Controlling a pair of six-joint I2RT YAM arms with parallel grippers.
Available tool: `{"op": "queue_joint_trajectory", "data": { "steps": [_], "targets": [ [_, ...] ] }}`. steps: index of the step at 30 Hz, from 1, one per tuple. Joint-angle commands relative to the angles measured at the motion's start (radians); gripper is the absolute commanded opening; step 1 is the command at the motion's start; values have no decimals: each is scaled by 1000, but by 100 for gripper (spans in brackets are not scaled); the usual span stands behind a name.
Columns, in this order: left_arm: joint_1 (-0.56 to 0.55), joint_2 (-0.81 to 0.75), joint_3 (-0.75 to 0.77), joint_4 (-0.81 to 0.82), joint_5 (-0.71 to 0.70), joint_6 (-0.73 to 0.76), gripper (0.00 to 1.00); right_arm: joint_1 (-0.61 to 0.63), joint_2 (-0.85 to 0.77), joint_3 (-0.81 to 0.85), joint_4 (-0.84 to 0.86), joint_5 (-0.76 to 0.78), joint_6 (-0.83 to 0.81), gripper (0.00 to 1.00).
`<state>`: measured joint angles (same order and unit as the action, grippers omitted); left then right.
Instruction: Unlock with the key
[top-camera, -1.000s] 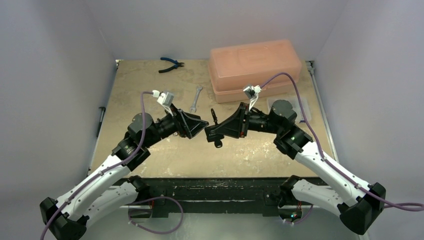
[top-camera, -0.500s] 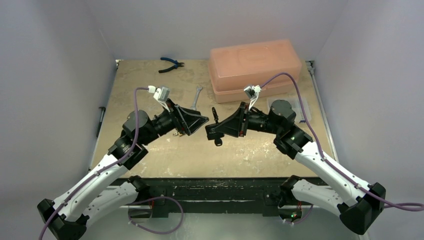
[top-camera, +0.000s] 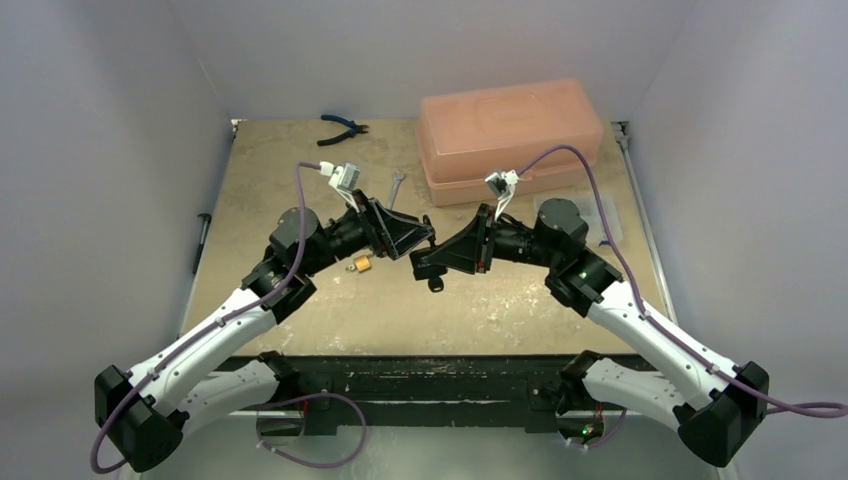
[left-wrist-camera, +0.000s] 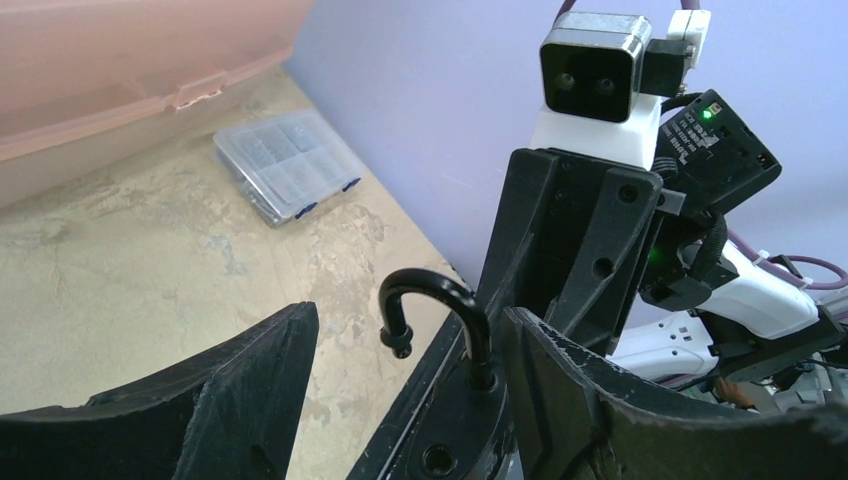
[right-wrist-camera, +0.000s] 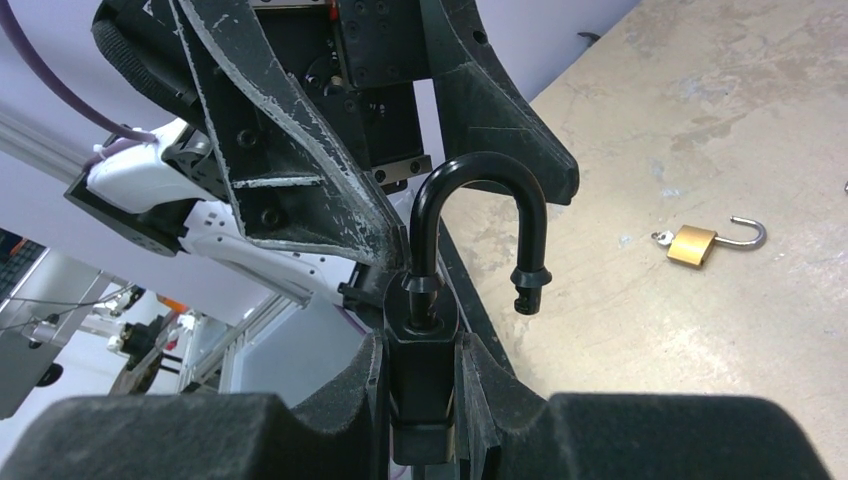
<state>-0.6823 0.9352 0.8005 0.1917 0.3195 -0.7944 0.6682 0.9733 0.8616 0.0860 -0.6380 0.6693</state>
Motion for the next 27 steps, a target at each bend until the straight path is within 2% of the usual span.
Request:
{"op": "queue_joint_trajectory", "data": {
  "steps": [1,10,15,27],
  "targets": [
    [-3,24,45,107,28,-20,71,2,-1,34,97,2,-10,0],
    [-3,68,26,196,81,-53,63,1,17,40,104,-5,-16,0],
    [-3,79,3,263,120,-83,54,2,26,41,108,-8,-21,0],
    [-4,109,-32,426,259,-143,38,2,42,42,130,-17,-16,0]
  ]
}}
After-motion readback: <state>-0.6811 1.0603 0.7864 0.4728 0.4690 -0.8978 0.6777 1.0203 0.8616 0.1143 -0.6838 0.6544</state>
